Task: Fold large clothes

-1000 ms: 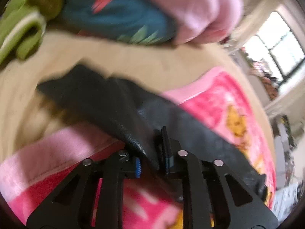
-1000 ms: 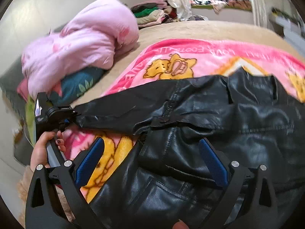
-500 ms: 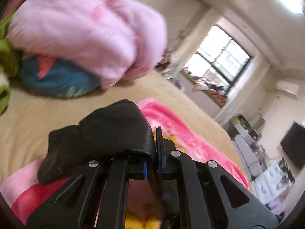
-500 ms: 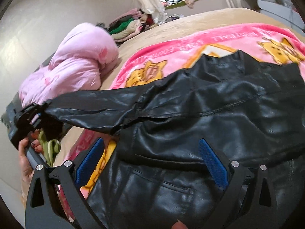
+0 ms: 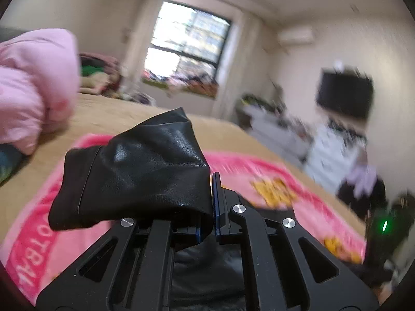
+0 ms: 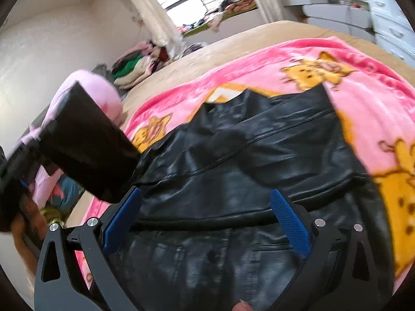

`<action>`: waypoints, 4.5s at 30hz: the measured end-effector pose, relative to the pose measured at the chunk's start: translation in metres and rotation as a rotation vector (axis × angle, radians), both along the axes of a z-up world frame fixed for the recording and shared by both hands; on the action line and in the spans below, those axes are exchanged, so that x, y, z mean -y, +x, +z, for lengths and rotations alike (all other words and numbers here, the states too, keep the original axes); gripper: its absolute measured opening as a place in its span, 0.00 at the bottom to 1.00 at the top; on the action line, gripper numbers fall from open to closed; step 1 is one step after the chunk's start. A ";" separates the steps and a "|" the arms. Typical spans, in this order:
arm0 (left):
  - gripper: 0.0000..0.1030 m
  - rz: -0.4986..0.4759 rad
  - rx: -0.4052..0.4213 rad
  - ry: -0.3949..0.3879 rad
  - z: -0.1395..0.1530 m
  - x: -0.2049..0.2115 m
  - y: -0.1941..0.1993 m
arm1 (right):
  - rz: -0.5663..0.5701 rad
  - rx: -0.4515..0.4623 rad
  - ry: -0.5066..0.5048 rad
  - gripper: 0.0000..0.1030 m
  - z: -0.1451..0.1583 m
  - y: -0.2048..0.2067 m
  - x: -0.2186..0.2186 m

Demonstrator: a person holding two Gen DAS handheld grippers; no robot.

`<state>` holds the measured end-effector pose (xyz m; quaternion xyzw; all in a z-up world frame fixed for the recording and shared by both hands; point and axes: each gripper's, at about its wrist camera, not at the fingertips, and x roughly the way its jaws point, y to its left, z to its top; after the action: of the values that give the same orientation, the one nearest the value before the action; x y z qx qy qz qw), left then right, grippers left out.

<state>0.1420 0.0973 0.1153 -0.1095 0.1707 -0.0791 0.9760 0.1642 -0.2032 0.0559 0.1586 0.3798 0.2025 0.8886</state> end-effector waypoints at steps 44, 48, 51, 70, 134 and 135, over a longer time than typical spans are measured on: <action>0.71 -0.400 -0.317 -0.279 -0.092 0.061 0.048 | -0.221 0.021 0.058 0.96 0.011 -0.008 0.088; 0.78 -0.441 -0.357 -0.311 -0.097 0.065 0.050 | -0.227 0.019 0.047 0.96 0.009 -0.007 0.089; 0.78 -0.391 -0.352 -0.322 -0.095 0.051 0.053 | -0.201 -0.002 0.026 0.96 0.000 -0.001 0.082; 0.64 0.175 -0.419 -0.249 -0.095 -0.087 0.071 | 0.016 -0.015 0.002 0.13 -0.025 0.048 0.025; 0.29 -0.028 -0.459 -0.016 -0.116 -0.005 0.090 | 0.148 0.057 -0.324 0.63 -0.037 0.072 -0.034; 0.27 -0.047 -0.487 -0.003 -0.119 0.002 0.092 | 0.148 0.058 -0.317 0.63 -0.036 0.068 -0.032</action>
<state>0.2337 0.0957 -0.0040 -0.1229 0.4034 -0.0732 0.9038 0.2322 -0.1709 0.0197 -0.0179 0.3919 0.2096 0.8956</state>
